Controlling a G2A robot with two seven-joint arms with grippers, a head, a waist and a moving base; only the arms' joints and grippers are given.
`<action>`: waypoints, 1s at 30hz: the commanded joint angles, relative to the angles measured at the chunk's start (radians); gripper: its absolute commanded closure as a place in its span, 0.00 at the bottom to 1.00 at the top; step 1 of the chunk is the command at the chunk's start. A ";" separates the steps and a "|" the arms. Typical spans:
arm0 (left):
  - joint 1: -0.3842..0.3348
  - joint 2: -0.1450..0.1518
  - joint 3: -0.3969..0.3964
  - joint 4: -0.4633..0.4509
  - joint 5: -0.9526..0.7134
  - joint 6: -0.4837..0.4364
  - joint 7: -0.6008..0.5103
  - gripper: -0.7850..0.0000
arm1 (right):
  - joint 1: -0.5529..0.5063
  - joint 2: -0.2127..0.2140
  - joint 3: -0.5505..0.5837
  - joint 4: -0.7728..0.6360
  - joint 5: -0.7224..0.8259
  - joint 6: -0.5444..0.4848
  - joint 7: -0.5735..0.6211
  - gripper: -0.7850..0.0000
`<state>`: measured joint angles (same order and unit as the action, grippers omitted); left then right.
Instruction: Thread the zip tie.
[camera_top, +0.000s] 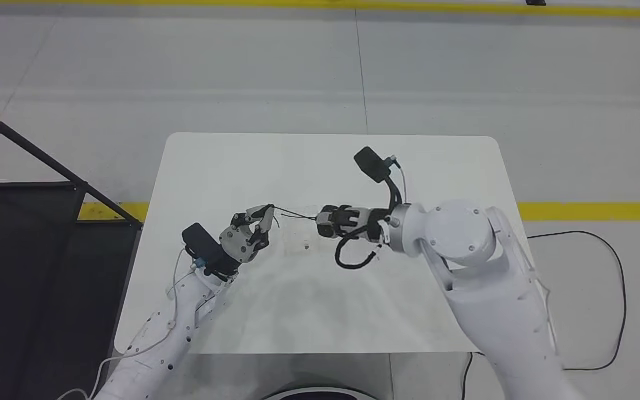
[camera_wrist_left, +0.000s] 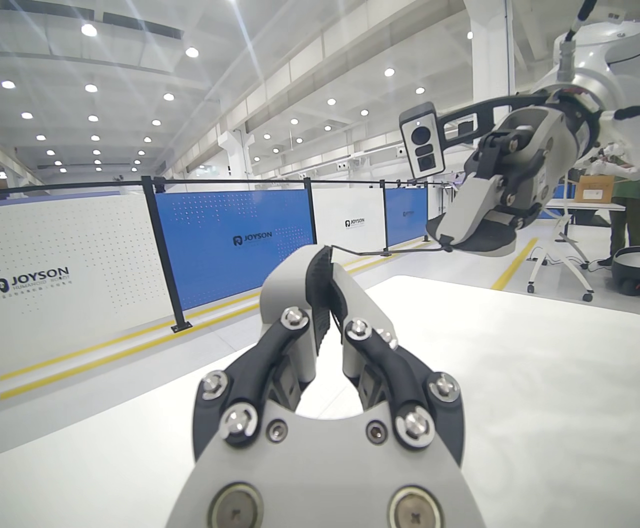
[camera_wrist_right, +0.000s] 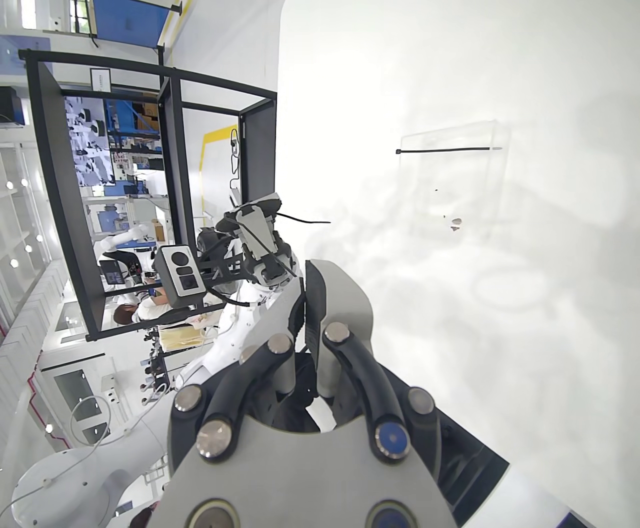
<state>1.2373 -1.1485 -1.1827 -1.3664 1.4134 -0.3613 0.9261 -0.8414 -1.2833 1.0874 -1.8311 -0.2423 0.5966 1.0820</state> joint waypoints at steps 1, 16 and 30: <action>0.000 0.000 0.000 0.000 0.000 0.000 0.000 1.00 | 0.005 0.001 -0.002 0.004 0.003 0.005 -0.002 1.00; 0.000 0.000 0.000 0.000 0.000 0.000 0.000 1.00 | 0.016 0.011 -0.014 0.013 0.022 0.021 -0.008 1.00; 0.000 0.000 0.000 0.000 0.000 0.000 0.000 1.00 | 0.015 0.021 -0.015 0.013 0.048 0.022 -0.019 1.00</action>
<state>1.2374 -1.1487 -1.1829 -1.3665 1.4136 -0.3609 0.9260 -0.8262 -1.2628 1.0714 -1.8189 -0.1959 0.6167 1.0641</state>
